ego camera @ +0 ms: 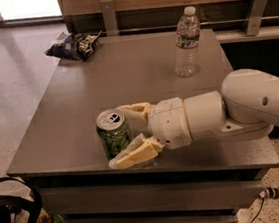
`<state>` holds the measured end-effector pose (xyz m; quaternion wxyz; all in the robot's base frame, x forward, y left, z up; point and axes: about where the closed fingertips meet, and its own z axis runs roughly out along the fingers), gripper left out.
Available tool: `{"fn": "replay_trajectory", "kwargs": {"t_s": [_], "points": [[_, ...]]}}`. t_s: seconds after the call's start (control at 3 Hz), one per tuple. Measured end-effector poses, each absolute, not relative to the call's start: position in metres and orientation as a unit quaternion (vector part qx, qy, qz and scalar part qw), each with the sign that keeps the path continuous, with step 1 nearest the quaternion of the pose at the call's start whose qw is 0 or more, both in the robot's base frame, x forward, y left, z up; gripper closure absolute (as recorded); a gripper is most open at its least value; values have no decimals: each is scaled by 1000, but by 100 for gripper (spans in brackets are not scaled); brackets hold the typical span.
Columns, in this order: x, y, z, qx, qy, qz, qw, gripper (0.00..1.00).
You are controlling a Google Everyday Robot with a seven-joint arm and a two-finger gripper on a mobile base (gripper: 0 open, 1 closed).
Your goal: Move green can near blue chip bag
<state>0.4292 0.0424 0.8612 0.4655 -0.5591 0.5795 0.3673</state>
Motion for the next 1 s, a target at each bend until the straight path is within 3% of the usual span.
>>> {"fn": "replay_trajectory", "kwargs": {"t_s": [0.33, 0.67, 1.0], "points": [[428, 44, 862, -561, 578, 367, 465, 49], [427, 47, 863, -563, 576, 367, 465, 80], [426, 48, 864, -565, 575, 367, 464, 99]]}}
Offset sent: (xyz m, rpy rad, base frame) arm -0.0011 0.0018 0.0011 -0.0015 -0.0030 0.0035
